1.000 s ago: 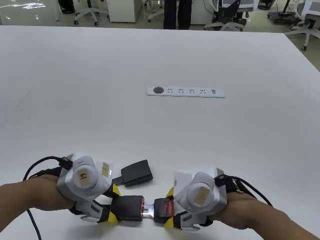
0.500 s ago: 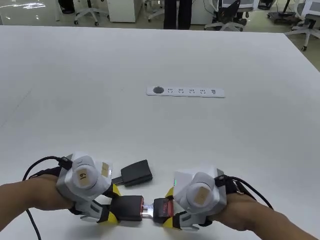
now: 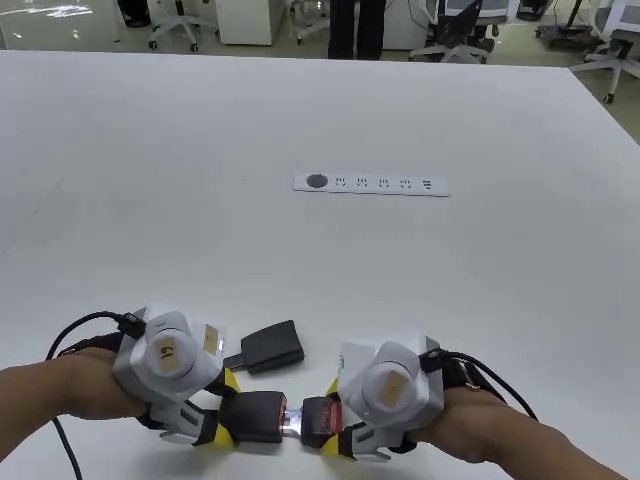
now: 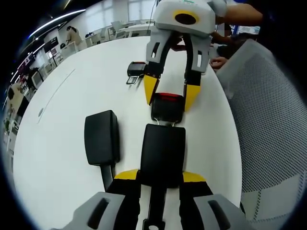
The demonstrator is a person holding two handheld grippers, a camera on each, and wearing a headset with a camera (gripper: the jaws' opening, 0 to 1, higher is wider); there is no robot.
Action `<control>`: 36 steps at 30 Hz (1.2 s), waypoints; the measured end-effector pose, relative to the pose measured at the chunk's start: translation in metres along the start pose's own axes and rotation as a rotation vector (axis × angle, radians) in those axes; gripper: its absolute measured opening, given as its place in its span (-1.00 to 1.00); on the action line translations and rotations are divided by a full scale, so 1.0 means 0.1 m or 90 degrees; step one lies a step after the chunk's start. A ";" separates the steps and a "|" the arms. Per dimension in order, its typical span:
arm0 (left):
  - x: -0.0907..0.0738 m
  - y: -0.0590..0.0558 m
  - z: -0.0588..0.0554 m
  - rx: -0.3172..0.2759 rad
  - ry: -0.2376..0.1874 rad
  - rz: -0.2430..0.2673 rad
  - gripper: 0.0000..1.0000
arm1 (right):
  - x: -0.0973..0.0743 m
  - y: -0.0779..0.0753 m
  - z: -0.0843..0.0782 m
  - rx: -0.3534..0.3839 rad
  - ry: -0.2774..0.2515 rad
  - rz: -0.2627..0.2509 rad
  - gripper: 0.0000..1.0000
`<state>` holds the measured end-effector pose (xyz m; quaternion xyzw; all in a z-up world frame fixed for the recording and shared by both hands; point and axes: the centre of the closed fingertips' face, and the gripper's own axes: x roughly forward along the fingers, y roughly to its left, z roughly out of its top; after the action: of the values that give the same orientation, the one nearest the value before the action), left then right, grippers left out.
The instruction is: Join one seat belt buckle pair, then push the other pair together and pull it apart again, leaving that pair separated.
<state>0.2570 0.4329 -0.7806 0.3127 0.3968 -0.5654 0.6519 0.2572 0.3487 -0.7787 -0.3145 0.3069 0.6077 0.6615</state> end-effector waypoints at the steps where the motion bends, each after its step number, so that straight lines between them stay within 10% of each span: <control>1: 0.00 0.00 0.00 0.001 0.000 0.000 -0.38 | 0.01 0.00 0.02 0.010 -0.003 0.001 -0.43; 36: -0.02 0.00 0.02 0.013 0.016 -0.005 -0.39 | 0.00 0.06 0.07 -0.015 0.013 -0.002 -0.43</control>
<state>0.2568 0.4324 -0.7783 0.3248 0.4008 -0.5678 0.6415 0.2515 0.3547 -0.7740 -0.3288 0.3058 0.6074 0.6554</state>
